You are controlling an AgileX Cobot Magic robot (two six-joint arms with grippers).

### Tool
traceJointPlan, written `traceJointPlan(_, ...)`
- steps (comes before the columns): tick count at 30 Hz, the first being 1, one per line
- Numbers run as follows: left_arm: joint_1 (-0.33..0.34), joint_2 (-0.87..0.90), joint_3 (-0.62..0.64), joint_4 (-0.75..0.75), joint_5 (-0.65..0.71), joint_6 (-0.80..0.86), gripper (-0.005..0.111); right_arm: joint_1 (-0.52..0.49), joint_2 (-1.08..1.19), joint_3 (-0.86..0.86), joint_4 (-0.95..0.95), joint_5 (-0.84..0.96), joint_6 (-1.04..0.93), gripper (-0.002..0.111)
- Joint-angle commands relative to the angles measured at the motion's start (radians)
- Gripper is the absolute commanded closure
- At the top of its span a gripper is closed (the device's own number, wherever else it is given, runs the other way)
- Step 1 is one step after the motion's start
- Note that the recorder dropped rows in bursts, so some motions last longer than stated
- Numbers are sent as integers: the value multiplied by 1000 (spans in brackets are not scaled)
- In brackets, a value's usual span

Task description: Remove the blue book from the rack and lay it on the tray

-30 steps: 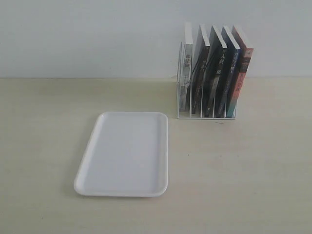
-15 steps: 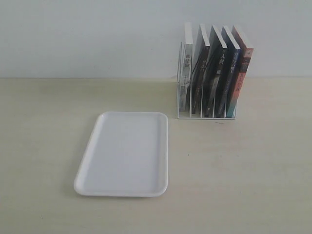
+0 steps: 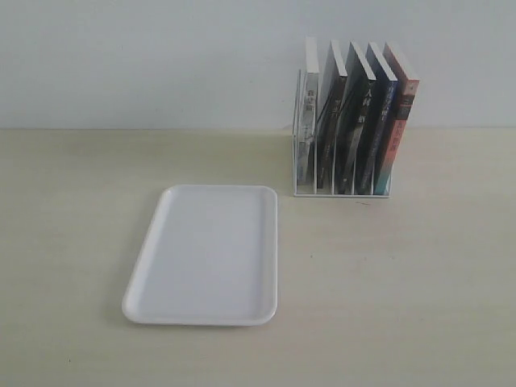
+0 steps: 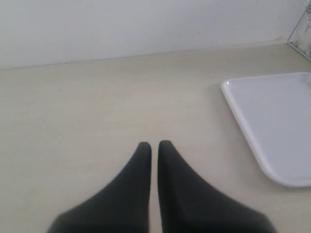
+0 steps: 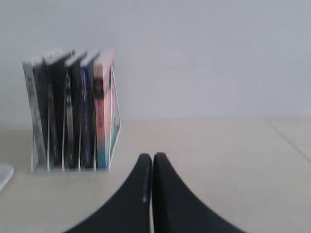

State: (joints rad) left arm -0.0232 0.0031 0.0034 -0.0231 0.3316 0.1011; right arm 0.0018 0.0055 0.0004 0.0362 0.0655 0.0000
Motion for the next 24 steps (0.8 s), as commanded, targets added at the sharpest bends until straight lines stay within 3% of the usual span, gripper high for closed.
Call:
traceJointPlan(1,2,-3,-3,-2,-16,4,102,-2,-5,0,-8,-242,0,108)
traceJointPlan(9,2,-3,-3,-2,-16,4,102,-2,-5,0,58,-547,14,108)
traceJointPlan(12,2,-3,-3,-2,-16,4,102,-2,-5,-69,91,-436,0,108)
traceJointPlan(19,2,-3,-3,-2,-16,4,102,-2,237,-382,91,48,-107,108)
traceJointPlan(24,2,-3,-3,-2,-16,4,102,-2,396,-498,91,60,-107,108)
